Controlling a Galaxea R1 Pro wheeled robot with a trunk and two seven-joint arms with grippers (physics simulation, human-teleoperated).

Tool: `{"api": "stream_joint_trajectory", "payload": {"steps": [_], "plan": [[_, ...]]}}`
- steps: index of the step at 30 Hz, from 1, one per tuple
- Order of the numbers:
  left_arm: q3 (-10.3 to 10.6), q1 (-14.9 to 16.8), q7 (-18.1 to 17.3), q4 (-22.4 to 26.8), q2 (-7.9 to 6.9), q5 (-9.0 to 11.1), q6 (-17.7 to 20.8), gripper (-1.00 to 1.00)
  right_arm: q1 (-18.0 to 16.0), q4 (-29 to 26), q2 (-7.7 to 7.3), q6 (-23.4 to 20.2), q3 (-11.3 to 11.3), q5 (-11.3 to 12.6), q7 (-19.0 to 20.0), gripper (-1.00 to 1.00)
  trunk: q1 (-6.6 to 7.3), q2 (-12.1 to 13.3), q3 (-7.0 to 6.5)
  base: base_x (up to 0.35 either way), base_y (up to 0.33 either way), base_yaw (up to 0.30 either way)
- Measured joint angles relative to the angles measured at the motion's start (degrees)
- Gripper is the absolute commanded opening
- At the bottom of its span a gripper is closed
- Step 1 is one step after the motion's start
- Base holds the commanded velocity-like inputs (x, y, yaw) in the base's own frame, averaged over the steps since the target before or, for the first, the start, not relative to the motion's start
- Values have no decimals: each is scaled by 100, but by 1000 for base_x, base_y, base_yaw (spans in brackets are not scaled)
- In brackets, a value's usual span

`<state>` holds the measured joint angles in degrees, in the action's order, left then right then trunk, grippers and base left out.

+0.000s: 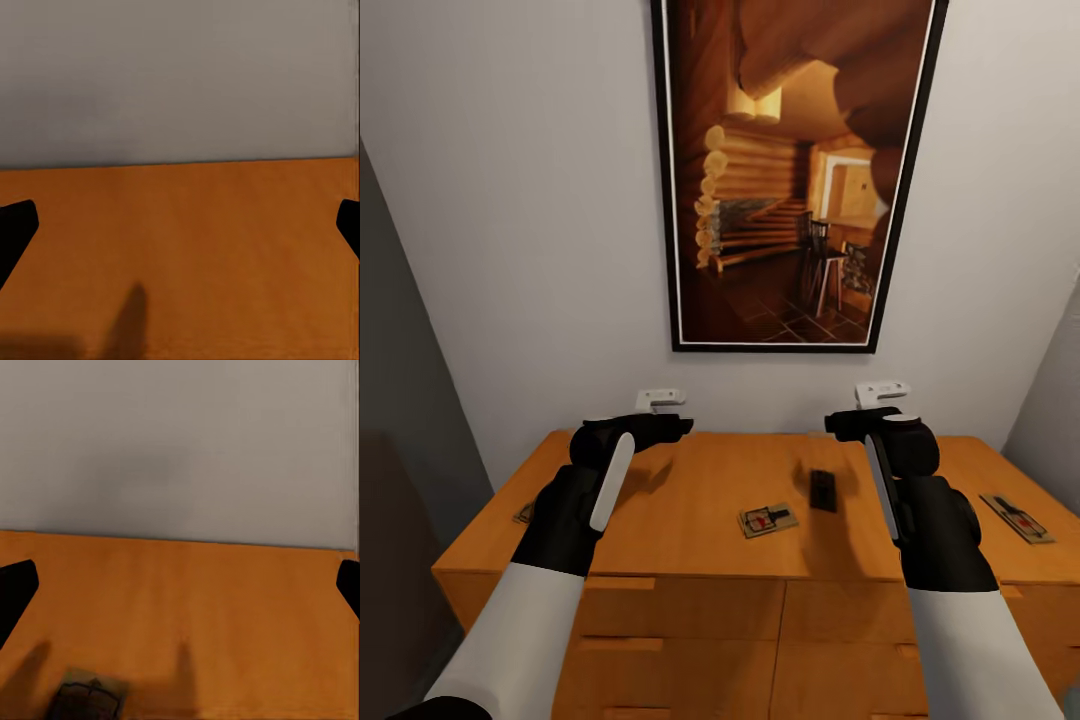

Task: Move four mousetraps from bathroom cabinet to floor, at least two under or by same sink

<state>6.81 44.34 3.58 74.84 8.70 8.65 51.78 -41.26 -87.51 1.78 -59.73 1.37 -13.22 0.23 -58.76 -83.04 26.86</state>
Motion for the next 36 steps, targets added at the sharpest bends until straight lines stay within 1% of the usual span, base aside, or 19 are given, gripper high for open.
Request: {"api": "stream_joint_trajectory", "payload": {"steps": [8, 25, 29, 35, 36], "plan": [[0, 0, 0, 0, -1, 0, 1, 100, 0, 10, 28, 0, -2, 0, 1, 100, 2, 0, 0, -189, 0, 0], [3, 0, 0, 0, -5, 6, -5, 100, 0, 103, 76, 0, -42, 3, -10, 100, 3, 0, 0, -24, 0, 0], [3, 0, 0, 0, -2, 7, -7, 100, 0, 168, 124, 0, -96, 1, -15, 100, 3, 0, 0, -2, 0, 0], [3, 0, 0, 0, 0, 8, -7, 100, 0, 403, 307, -5, -299, -11, -26, 100, 3, 0, 0, 0, 0, 0], [3, 0, 0, 0, 0, 8, -7, 100, 0, 405, 308, -5, -300, -13, -27, 100, 3, 0, 0, 0, 0, 0]]}}
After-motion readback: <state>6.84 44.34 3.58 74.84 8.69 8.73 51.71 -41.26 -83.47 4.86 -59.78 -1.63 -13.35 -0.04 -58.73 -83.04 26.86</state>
